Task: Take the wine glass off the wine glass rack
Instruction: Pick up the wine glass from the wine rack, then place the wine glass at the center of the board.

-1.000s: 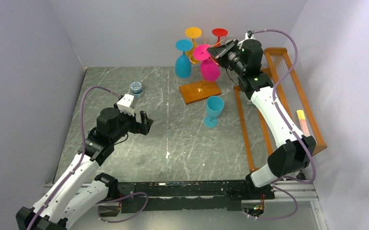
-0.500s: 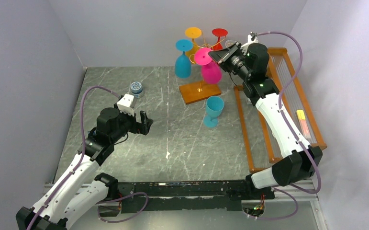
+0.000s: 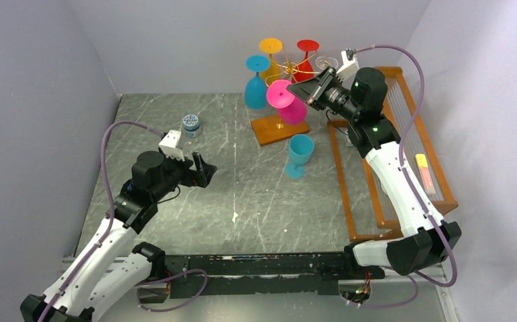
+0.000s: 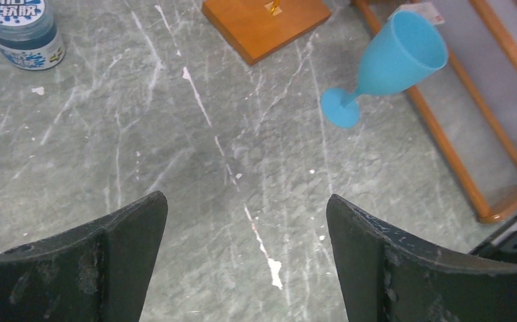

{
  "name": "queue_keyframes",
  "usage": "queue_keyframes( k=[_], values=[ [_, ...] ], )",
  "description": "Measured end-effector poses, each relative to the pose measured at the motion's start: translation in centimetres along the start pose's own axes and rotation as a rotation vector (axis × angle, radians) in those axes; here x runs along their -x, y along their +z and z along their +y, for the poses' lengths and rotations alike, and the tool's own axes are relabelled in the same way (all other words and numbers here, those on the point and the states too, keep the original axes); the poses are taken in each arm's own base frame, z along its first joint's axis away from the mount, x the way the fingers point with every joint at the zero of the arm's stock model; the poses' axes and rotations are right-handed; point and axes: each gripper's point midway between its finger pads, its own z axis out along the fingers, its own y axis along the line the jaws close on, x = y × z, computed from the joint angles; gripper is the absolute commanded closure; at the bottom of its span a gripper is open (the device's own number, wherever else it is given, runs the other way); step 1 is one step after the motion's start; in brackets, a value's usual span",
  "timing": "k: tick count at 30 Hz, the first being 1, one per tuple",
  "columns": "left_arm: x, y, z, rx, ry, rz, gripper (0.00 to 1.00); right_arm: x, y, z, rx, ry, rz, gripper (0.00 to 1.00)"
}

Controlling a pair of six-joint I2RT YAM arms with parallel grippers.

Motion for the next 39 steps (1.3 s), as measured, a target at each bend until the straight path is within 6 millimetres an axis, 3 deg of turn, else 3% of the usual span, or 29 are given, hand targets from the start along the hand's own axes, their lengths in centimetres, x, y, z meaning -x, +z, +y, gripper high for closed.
queue_keyframes(
  k=[5,10,14,20,24,27,33,36,39],
  values=[
    [2.0,-0.7,-1.5,-0.041,-0.061,-0.027,0.09,-2.2,-1.3,1.0,0.07,-0.017,0.082,1.0],
    [3.6,-1.8,-4.1,-0.154,-0.114,-0.051,0.05,-5.9,-3.1,2.4,0.164,-0.103,0.186,1.0],
    [4.1,-3.0,-6.2,-0.254,-0.16,-0.045,0.04,-8.4,-4.4,4.7,0.265,-0.162,0.25,1.0],
    [5.9,-5.0,-9.3,-0.41,-0.215,-0.069,0.06,-13.7,-4.6,7.9,0.38,-0.229,0.366,1.0],
    [6.3,-5.7,-10.8,-0.503,-0.248,-0.081,0.09,-16.9,-4.6,6.6,0.378,-0.217,0.431,1.0],
    [5.9,-6.0,-11.6,-0.567,-0.271,-0.079,0.15,-18.0,-4.6,5.8,0.37,-0.215,0.456,1.0],
    [3.7,-5.4,-12.9,-0.692,-0.319,0.003,0.2,-18.5,-5.0,6.4,0.424,-0.218,0.459,1.0],
    [2.6,-4.8,-13.1,-0.721,-0.348,0.058,0.29,-19.1,-5.2,6.6,0.452,-0.218,0.472,1.0],
    [2.8,-4.9,-13.6,-0.764,-0.369,0.062,0.37,-19.7,-5.3,6.7,0.482,-0.21,0.479,1.0]
  ],
)
